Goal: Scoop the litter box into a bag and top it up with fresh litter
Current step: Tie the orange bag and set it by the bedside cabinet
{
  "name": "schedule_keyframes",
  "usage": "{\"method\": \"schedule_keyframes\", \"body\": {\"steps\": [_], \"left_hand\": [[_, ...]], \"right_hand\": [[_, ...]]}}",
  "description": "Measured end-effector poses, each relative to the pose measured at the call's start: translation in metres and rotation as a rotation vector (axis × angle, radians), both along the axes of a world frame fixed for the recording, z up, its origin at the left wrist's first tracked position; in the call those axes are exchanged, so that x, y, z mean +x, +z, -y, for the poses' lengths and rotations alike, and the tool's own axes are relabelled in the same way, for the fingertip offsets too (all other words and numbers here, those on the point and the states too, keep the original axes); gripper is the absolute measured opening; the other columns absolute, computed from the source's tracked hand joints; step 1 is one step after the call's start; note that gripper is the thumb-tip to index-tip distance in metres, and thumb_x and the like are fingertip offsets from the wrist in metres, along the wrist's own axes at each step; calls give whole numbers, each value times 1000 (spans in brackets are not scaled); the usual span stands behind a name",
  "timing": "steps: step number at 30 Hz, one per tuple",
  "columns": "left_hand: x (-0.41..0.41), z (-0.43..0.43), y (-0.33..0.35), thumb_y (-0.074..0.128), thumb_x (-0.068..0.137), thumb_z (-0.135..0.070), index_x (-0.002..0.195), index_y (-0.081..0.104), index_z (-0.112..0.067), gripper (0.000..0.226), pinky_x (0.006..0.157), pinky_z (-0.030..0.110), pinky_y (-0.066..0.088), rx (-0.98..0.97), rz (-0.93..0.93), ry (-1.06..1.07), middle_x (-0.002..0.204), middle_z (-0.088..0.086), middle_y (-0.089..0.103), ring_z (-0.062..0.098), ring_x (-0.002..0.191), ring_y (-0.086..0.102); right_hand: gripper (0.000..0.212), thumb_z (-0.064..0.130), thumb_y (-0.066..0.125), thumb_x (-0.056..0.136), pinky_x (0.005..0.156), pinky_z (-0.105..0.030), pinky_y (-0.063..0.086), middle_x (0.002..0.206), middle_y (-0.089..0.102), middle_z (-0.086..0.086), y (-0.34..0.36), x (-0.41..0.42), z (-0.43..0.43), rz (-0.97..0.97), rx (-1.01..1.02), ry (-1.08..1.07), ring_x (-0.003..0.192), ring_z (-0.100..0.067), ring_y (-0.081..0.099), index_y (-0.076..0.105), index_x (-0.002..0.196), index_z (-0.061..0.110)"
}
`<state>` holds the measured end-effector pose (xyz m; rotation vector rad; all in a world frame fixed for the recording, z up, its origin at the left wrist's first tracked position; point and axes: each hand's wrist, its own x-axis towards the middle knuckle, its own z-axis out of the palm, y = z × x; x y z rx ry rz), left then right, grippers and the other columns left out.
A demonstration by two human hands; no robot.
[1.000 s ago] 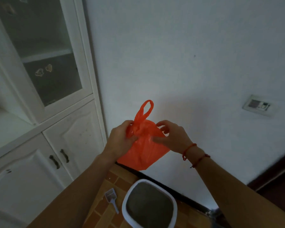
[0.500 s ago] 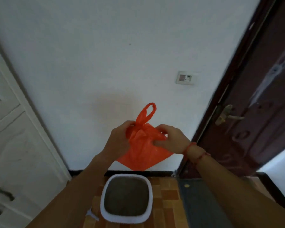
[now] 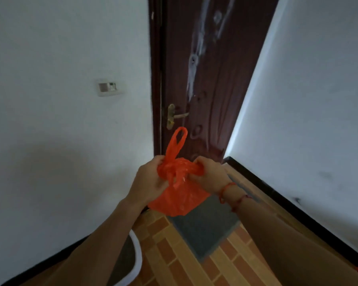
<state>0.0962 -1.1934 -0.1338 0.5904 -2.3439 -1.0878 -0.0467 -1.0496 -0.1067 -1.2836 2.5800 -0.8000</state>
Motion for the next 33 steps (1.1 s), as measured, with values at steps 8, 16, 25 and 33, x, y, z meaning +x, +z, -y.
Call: {"method": "schedule_keyframes", "body": {"steps": [8, 16, 25, 33], "left_hand": [[-109, -145, 0, 82, 76, -26, 87, 63, -40, 26, 68, -4, 34, -20, -33, -214, 75, -29, 57, -23, 73, 54], [-174, -288, -2, 76, 82, -36, 102, 63, -37, 24, 80, 24, 52, 48, -10, -567, 98, -17, 67, 1, 93, 64], [-217, -397, -26, 66, 85, -50, 111, 65, -33, 31, 79, 40, 58, 139, 85, -984, 103, -10, 70, 7, 92, 69], [-247, -453, -40, 69, 83, -30, 108, 66, -33, 26, 71, 18, 52, 52, 172, -1148, 97, -13, 69, -2, 86, 64]], "right_hand": [[23, 31, 71, 80, 71, -27, 40, 92, 63, 1, -9, -60, -178, 39, 0, -300, 84, -19, 58, 58, 97, 20], [27, 29, 72, 78, 70, -27, 45, 89, 60, 5, -20, -81, -338, 116, 32, -587, 82, -16, 58, 55, 99, 23], [31, 30, 76, 73, 67, -26, 37, 86, 58, 7, -35, -53, -459, 147, 60, -932, 79, -15, 53, 53, 92, 24], [26, 28, 74, 77, 69, -23, 37, 89, 58, 6, -42, -28, -502, 172, 47, -1160, 80, -14, 51, 54, 93, 24]]}}
